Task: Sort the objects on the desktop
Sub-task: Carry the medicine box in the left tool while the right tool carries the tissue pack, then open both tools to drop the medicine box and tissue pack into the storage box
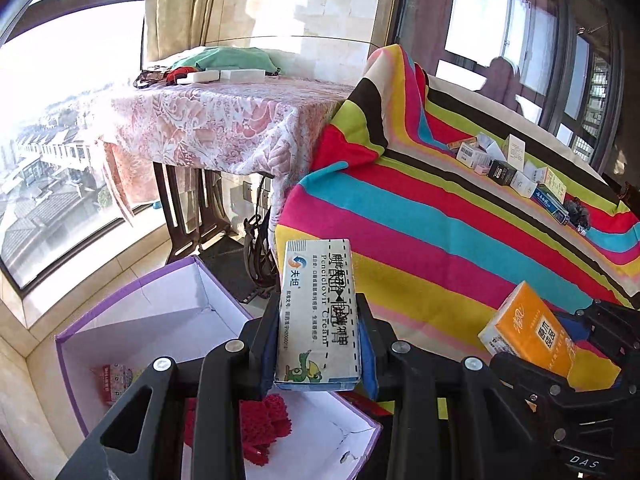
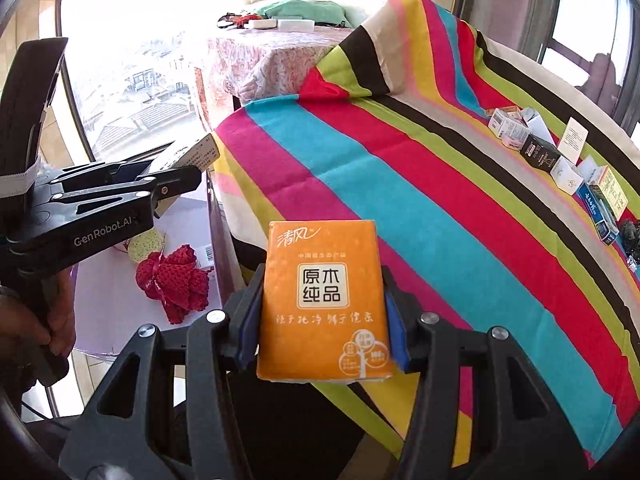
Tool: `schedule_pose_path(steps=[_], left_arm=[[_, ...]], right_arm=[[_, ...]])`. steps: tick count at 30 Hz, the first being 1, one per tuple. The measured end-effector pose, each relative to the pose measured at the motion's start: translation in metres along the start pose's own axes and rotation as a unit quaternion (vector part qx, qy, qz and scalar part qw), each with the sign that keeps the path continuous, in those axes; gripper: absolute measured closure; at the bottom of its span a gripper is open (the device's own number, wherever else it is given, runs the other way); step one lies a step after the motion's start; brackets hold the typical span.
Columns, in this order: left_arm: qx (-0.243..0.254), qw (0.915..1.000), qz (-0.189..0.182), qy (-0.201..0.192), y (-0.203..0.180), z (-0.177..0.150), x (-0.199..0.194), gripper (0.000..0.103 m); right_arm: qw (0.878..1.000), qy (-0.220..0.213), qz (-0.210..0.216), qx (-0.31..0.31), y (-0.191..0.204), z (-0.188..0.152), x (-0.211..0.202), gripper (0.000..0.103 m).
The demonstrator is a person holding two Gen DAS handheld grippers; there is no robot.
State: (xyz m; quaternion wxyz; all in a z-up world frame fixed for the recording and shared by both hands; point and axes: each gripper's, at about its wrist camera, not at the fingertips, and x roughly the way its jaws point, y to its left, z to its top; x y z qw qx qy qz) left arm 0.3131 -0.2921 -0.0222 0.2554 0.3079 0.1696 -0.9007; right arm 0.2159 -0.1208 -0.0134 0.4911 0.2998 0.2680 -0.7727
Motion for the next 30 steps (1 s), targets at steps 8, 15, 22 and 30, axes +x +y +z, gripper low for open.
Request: schedule_pose_path(steps=[8, 15, 22, 30], left_arm=[[-0.046, 0.9959, 0.074, 0.024, 0.058, -0.013, 0.001, 0.069], [-0.055, 0.9811, 0.170, 0.074, 0.099, -0.021, 0.011, 0.056], [-0.037, 0.9807, 0.183, 0.057, 0.086, -0.020, 0.003, 0.018], [0.025, 0.9978, 0.035, 0.051, -0.013, 0.014, 0.020, 0.018]], right_arm=[[0.990, 0.025, 0.064, -0.125, 0.075, 0.008, 0.022, 0.048], [0.968, 0.028, 0.145, -0.201, 0.133, 0.009, 0.038, 0.047], [0.979, -0.015, 0.160, -0.124, 0.104, 0.012, 0.024, 0.035], [0.998, -0.052, 0.012, 0.024, -0.021, 0.015, -0.008, 0.032]])
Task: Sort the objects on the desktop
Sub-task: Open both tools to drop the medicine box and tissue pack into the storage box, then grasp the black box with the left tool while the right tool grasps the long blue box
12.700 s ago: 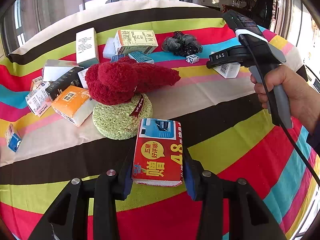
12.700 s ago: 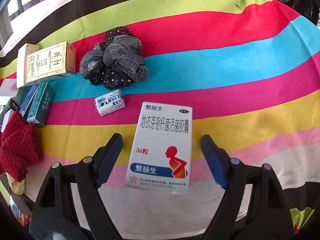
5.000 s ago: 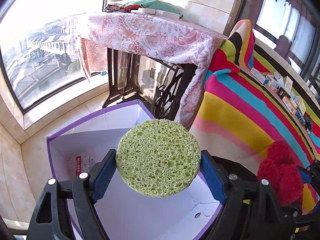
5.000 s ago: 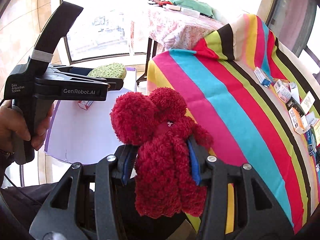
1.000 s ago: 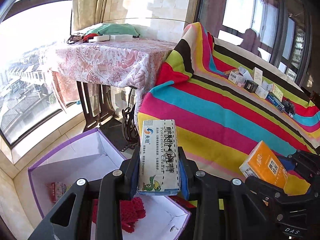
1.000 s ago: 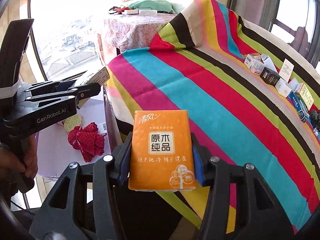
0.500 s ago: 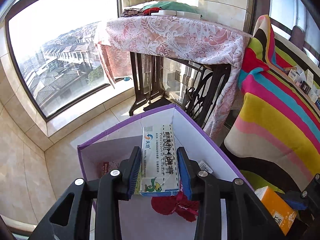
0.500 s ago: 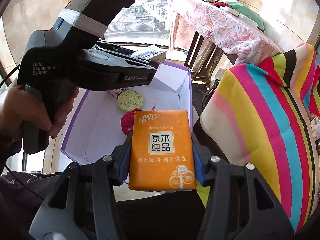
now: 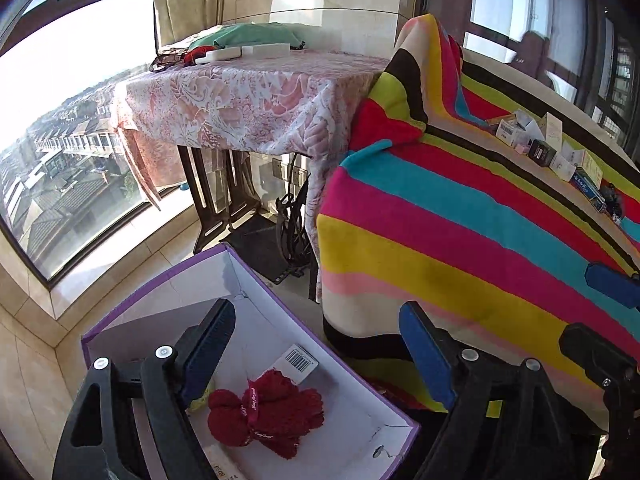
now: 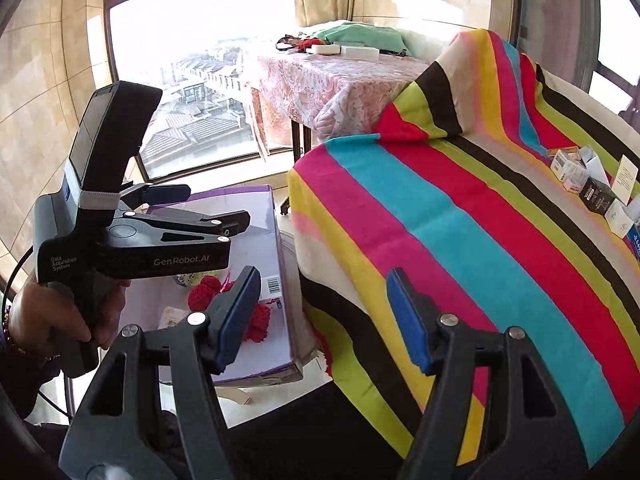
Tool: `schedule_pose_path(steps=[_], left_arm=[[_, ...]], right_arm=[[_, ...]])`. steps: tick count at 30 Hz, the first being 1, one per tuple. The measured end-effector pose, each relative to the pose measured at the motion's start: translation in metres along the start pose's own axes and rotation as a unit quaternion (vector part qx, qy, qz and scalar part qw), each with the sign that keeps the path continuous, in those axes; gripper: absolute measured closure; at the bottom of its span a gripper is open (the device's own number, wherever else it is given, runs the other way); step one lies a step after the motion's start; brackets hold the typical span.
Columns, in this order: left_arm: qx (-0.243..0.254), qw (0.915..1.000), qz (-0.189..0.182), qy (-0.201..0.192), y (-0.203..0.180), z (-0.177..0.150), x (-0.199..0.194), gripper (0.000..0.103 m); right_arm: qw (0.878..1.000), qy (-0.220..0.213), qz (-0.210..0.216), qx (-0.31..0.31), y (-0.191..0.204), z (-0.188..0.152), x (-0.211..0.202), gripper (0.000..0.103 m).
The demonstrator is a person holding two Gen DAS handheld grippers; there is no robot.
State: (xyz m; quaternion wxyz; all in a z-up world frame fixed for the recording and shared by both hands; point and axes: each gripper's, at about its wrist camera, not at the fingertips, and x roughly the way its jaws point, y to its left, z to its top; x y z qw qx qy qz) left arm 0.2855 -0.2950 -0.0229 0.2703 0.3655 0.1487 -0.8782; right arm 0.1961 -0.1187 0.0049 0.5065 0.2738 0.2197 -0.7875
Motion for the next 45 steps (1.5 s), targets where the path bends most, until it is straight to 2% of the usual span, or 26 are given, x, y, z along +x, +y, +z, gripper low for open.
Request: schedule_pose_path(steps=[2, 4, 7, 12, 14, 16, 22, 24, 26, 29, 33, 34, 35, 36, 37, 38, 40, 43, 45], left_arm=[[0.033, 0.9987, -0.039, -0.005, -0.038, 0.015, -0.001, 0.018], [0.065, 0.9943, -0.085, -0.001, -0.081, 0.029, 0.000, 0.018], [0.113, 0.9859, -0.124, 0.001, -0.146, 0.049, 0.010, 0.018], [0.205, 0.9735, -0.101, -0.011, -0.240, 0.095, 0.061, 0.017], [0.228, 0.9676, -0.109, -0.003, -0.269, 0.120, 0.090, 0.017], [0.260, 0.9574, -0.126, -0.001, -0.299, 0.141, 0.116, 0.017], [0.349, 0.9321, -0.095, -0.025, -0.367, 0.183, 0.169, 0.017], [0.372, 0.9234, -0.092, -0.028, -0.383, 0.189, 0.180, 0.017], [0.380, 0.9195, -0.099, -0.024, -0.394, 0.193, 0.189, 0.018], [0.381, 0.9172, -0.118, -0.005, -0.406, 0.197, 0.202, 0.018], [0.366, 0.9211, -0.132, 0.003, -0.412, 0.203, 0.209, 0.019], [0.360, 0.9223, -0.139, 0.008, -0.412, 0.204, 0.210, 0.025], [0.354, 0.9228, -0.151, 0.015, -0.412, 0.205, 0.211, 0.038], [0.353, 0.9235, -0.150, 0.007, -0.411, 0.204, 0.208, 0.061], [0.355, 0.9224, -0.152, 0.014, -0.411, 0.203, 0.206, 0.063], [0.349, 0.9228, -0.161, 0.022, -0.409, 0.201, 0.203, 0.063], [0.335, 0.9208, -0.196, 0.039, -0.399, 0.194, 0.193, 0.063], [0.328, 0.9216, -0.205, 0.032, -0.379, 0.172, 0.171, 0.064], [0.309, 0.9244, -0.220, 0.042, -0.362, 0.161, 0.157, 0.064]], right_arm=[[0.998, -0.005, -0.055, 0.038, -0.043, -0.001, -0.012, 0.030], [0.991, 0.001, -0.109, 0.081, -0.091, -0.004, -0.022, 0.019], [0.980, 0.028, -0.157, 0.120, -0.156, -0.015, -0.026, 0.014], [0.961, 0.075, -0.211, 0.163, -0.249, -0.036, -0.018, 0.014], [0.954, 0.092, -0.216, 0.185, -0.281, -0.042, -0.011, 0.014], [0.948, 0.105, -0.223, 0.204, -0.309, -0.048, -0.008, 0.014], [0.940, 0.112, -0.199, 0.252, -0.374, -0.049, 0.009, 0.013], [0.940, 0.113, -0.198, 0.254, -0.387, -0.045, 0.014, 0.012], [0.940, 0.114, -0.196, 0.254, -0.399, -0.040, 0.022, 0.012], [0.942, 0.114, -0.191, 0.250, -0.413, -0.028, 0.036, 0.012], [0.946, 0.114, -0.185, 0.241, -0.424, -0.012, 0.055, 0.014], [0.946, 0.112, -0.185, 0.242, -0.426, -0.009, 0.057, 0.018], [0.946, 0.108, -0.186, 0.243, -0.427, -0.007, 0.058, 0.021], [0.946, 0.103, -0.189, 0.244, -0.427, -0.005, 0.057, 0.033], [0.946, 0.098, -0.186, 0.248, -0.427, -0.005, 0.054, 0.059], [0.945, 0.099, -0.182, 0.254, -0.426, -0.005, 0.051, 0.066], [0.945, 0.102, -0.171, 0.260, -0.416, -0.010, 0.042, 0.067], [0.947, 0.105, -0.178, 0.245, -0.390, -0.024, 0.023, 0.067], [0.949, 0.102, -0.175, 0.242, -0.369, -0.036, 0.006, 0.067]])
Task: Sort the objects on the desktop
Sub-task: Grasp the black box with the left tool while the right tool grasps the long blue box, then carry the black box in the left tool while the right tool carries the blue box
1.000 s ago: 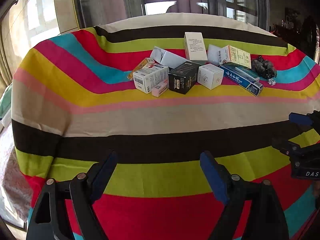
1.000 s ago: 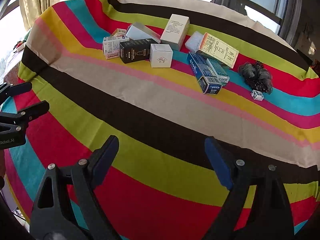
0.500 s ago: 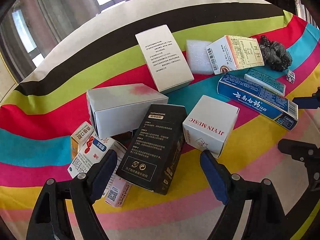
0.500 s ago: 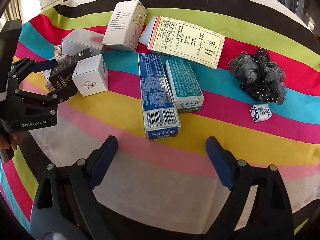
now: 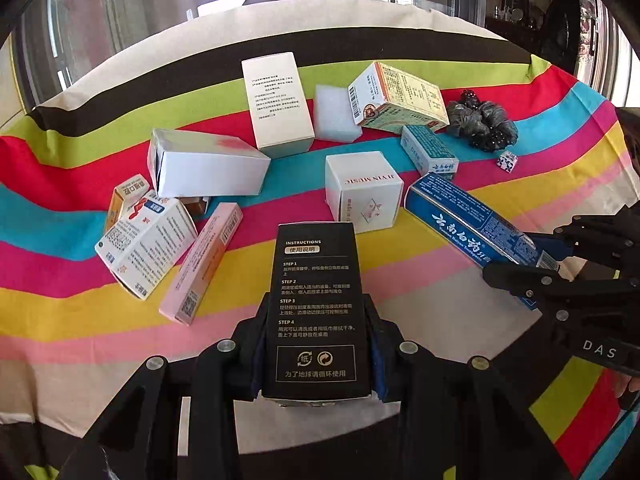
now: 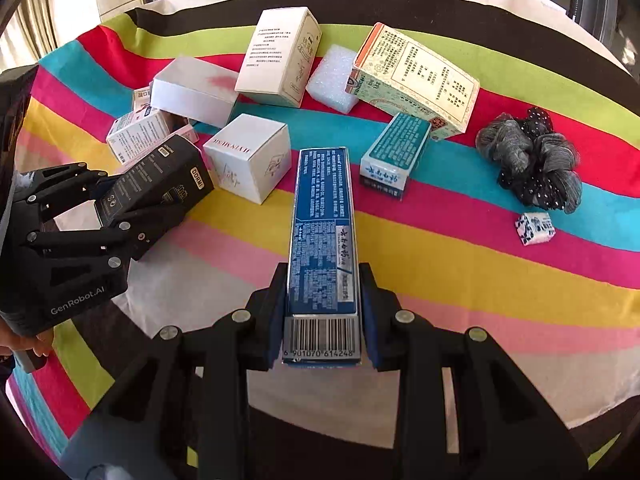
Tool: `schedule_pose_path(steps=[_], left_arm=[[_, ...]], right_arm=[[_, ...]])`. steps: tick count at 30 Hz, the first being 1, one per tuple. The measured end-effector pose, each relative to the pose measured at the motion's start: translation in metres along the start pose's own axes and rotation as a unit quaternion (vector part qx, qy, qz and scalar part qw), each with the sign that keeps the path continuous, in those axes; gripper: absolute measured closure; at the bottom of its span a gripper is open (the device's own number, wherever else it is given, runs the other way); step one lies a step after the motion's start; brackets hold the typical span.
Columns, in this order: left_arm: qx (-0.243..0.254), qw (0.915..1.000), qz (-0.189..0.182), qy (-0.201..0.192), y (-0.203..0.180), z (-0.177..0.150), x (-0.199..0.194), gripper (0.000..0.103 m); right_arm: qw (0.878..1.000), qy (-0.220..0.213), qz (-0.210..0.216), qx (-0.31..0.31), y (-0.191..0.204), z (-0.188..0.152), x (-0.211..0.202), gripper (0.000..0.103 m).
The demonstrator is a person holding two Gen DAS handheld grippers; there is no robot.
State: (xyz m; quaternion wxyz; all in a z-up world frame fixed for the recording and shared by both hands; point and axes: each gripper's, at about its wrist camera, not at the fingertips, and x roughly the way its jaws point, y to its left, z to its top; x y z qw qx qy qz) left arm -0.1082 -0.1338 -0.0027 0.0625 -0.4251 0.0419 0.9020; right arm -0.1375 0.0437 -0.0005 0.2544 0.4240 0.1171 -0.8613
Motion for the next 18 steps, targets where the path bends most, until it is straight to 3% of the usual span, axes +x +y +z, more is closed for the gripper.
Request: schedule_pose_path(steps=[8, 18], left_arm=[[-0.051, 0.9987, 0.000, 0.003, -0.011, -0.063, -0.067, 0.064], [-0.127, 0.9911, 0.036, -0.018, -0.011, -0.146, -0.128, 0.063]], right_arm=[[1.000, -0.016, 0.018, -0.007, 0.033, -0.076, -0.063, 0.067], [0.999, -0.034, 0.021, -0.003, 0.092, -0.123, -0.095, 0.067]])
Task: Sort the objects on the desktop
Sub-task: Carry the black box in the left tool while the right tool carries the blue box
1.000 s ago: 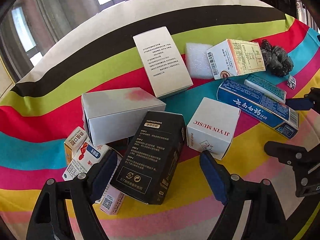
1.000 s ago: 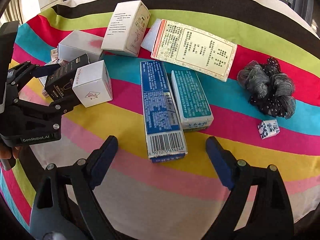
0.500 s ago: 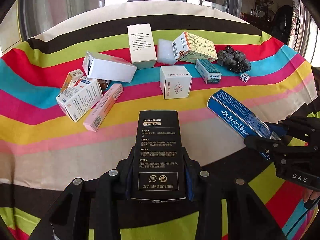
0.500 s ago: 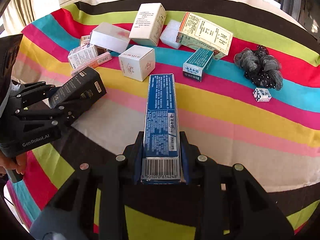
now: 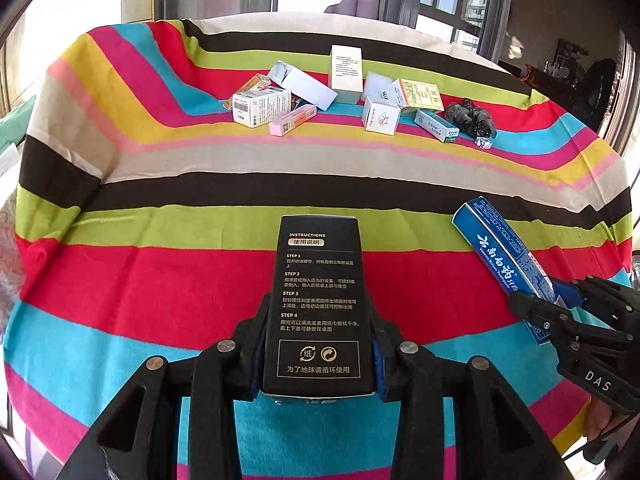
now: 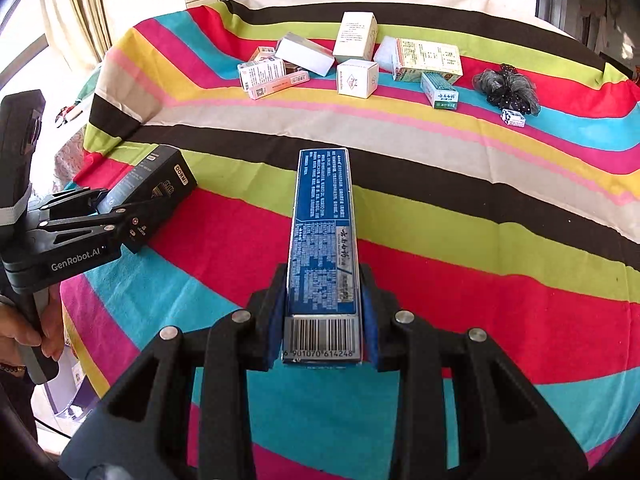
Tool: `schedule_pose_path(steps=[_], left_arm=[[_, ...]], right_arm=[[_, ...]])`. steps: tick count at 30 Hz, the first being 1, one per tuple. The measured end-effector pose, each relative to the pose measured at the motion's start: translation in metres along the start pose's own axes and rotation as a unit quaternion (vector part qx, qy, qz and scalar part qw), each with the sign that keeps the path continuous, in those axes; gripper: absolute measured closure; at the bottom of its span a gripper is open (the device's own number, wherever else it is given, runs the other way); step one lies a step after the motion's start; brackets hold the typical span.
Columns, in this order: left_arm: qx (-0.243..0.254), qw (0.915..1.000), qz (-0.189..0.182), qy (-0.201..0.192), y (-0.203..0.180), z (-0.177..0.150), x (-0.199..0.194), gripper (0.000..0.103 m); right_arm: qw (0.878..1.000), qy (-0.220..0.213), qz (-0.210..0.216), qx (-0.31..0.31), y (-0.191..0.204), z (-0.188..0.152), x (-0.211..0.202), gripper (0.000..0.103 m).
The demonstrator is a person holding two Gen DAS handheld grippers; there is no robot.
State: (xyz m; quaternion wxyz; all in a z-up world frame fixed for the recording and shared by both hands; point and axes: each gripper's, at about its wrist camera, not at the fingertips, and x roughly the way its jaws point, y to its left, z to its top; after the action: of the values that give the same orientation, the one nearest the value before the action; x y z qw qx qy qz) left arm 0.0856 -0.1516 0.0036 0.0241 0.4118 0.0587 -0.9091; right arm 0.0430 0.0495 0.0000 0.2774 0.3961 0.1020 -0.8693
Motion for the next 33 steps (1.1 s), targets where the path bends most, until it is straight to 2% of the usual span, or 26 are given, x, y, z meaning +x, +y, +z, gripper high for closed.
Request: schedule_pose_path(steps=[4, 20, 33], left_arm=[[0.020, 0.9994, 0.025, -0.010, -0.004, -0.024, -0.017, 0.063], [-0.043, 0.9974, 0.025, -0.052, 0.034, -0.082, -0.066, 0.063], [-0.111, 0.9902, 0.026, -0.080, 0.081, -0.112, -0.092, 0.063]], right_arm=[[1.000, -0.003, -0.008, -0.021, 0.016, -0.012, -0.010, 0.067], [0.998, -0.019, -0.013, -0.065, 0.068, -0.038, -0.029, 0.067], [0.989, -0.022, 0.031, -0.143, 0.137, -0.045, -0.030, 0.067]])
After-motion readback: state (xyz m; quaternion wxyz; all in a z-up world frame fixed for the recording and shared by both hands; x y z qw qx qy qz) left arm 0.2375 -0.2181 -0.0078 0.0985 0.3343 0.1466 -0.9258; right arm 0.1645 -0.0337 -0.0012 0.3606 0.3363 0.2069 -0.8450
